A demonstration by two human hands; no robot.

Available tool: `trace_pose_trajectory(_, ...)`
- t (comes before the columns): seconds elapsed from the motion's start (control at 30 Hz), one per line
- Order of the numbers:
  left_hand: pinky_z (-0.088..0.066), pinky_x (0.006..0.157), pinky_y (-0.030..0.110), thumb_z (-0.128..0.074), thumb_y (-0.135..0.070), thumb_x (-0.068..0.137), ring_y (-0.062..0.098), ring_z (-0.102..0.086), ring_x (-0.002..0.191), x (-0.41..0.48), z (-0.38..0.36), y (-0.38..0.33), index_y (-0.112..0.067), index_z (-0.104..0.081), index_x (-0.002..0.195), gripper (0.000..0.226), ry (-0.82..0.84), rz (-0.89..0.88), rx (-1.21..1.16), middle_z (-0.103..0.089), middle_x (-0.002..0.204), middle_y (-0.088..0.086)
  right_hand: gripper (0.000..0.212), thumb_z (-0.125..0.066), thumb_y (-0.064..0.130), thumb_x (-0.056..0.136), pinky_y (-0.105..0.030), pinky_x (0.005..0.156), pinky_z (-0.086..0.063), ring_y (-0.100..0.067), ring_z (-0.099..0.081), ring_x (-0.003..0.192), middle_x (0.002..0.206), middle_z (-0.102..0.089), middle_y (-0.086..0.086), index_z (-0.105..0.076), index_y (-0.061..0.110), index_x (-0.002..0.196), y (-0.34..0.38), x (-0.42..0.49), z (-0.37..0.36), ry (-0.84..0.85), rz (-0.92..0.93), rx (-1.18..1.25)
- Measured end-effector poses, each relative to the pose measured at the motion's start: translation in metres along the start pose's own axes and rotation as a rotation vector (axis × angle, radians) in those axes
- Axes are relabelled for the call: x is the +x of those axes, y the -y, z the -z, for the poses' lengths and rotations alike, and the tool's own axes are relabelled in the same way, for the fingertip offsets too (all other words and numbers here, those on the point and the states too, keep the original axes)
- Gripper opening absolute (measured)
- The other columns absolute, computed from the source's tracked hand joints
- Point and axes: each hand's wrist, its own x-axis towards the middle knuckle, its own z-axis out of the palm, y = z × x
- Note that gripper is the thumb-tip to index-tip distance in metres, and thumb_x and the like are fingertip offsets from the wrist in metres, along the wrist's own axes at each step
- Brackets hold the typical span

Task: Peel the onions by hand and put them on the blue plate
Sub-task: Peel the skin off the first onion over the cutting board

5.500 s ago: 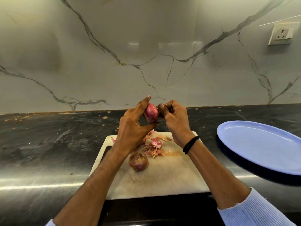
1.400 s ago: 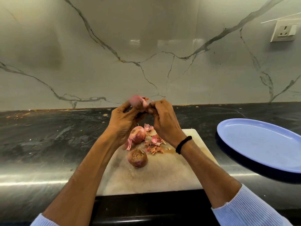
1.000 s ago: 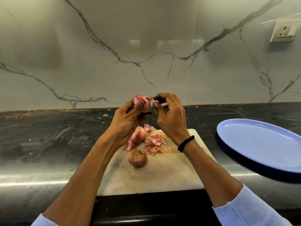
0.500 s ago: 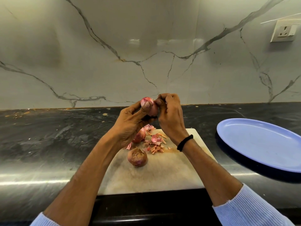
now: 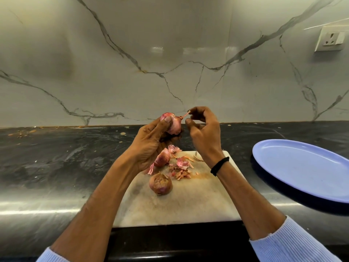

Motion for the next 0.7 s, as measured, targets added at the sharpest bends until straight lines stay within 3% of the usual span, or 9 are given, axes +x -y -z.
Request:
trace_pose_trajectory(0.1,-0.06,0.088,0.036,-0.062,-0.031,0.087,0.03,-0.07,0.105,0.002,0.002,0.0,-0.008,-0.068,0.119,0.04,0.005,-0.015,0.022,-0.071,0.117,0.019,0.025,-0.069,0.006,0.089,-0.017,0.078,-0.052,-0.005,-0.055,0.103,0.112,-0.057,-0.003,-0.061,0.018,0.109,0.003,-0.002,0.0,-0.057,0.144,-0.059)
trace_pose_trajectory(0.23,-0.057,0.095,0.042,-0.06,-0.034,0.088,0.026,-0.069,0.1,0.002,0.004,0.0,-0.008,-0.069,0.12,0.042,0.023,-0.038,0.042,-0.072,0.11,0.014,0.027,-0.071,0.011,0.086,-0.028,0.081,-0.055,-0.017,-0.054,0.103,0.114,-0.049,-0.006,-0.063,0.011,0.111,0.002,-0.003,-0.005,-0.007,0.324,-0.139)
trace_pose_trajectory(0.37,-0.06,0.079,0.03,-0.053,-0.028,0.098,0.016,-0.07,0.09,0.003,0.004,-0.001,-0.006,-0.068,0.119,0.034,0.021,-0.045,-0.006,-0.073,0.102,0.008,0.03,-0.073,0.016,0.082,-0.041,0.089,-0.054,-0.021,-0.047,0.111,0.117,-0.041,-0.004,-0.063,0.011,0.11,-0.002,-0.003,-0.007,0.095,0.334,-0.177)
trace_pose_trajectory(0.57,-0.059,0.091,0.036,-0.052,-0.032,0.096,0.009,-0.069,0.076,0.001,0.005,-0.003,-0.004,-0.062,0.128,0.044,0.023,-0.031,0.028,-0.07,0.074,-0.005,0.048,-0.079,0.038,0.076,-0.036,0.099,-0.043,-0.02,-0.04,0.116,0.121,-0.035,-0.004,-0.059,0.02,0.116,-0.008,-0.002,-0.007,0.18,0.338,-0.246)
trace_pose_trajectory(0.7,-0.06,0.084,0.032,-0.049,-0.028,0.101,0.008,-0.068,0.071,0.002,0.005,-0.002,-0.004,-0.063,0.124,0.036,0.008,-0.029,0.053,-0.069,0.069,-0.007,0.049,-0.08,0.04,0.076,-0.043,0.1,-0.045,-0.021,-0.04,0.116,0.122,-0.037,-0.008,-0.061,0.019,0.116,-0.009,-0.001,-0.007,0.185,0.331,-0.271)
